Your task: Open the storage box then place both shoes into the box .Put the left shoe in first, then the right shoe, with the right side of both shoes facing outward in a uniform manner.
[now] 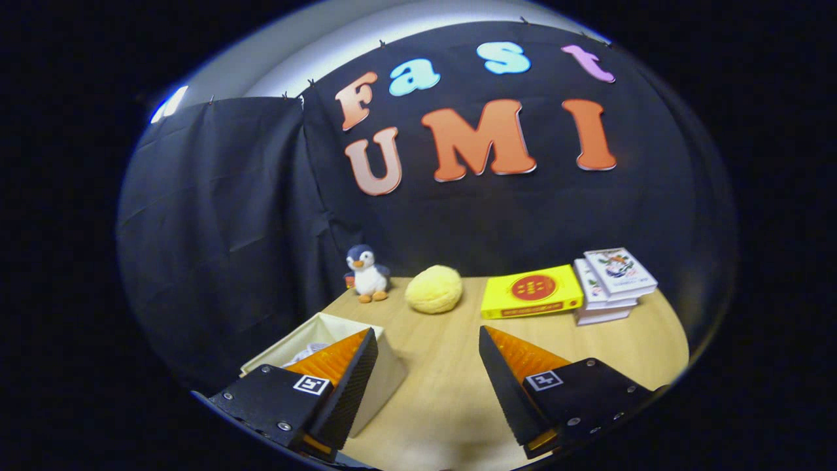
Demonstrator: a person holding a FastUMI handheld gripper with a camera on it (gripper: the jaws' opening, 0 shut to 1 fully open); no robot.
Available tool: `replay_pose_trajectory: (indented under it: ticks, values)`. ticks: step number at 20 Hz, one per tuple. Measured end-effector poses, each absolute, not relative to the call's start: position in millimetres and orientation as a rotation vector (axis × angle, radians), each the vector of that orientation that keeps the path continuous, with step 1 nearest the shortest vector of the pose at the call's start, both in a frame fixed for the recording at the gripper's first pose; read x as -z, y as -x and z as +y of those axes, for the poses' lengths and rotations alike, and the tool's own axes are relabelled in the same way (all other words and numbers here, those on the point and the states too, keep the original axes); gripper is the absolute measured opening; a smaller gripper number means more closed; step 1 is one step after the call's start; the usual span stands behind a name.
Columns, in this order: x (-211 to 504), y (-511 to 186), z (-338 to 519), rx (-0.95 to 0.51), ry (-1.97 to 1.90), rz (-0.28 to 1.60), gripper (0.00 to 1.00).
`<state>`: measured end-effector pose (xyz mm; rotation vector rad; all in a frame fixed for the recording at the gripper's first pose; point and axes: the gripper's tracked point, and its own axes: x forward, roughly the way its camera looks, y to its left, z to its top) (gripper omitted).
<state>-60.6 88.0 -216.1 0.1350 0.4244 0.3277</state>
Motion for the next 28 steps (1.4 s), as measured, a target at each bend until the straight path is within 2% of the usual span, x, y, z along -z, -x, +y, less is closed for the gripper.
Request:
replay_pose_trajectory:
  ticks: [4, 10, 19, 28]
  values:
    - [223.0, 50.2, -56.6, -0.222, 0.009, 0.136, 0.98]
    - [328.5, 23.0, -193.4, -0.138, -0.02, 0.136, 0.98]
    - [419.9, 13.2, -213.3, -0.087, -0.182, 0.195, 0.99]
    - [427.8, 34.3, -228.6, -0.005, -0.124, 0.232, 0.98]
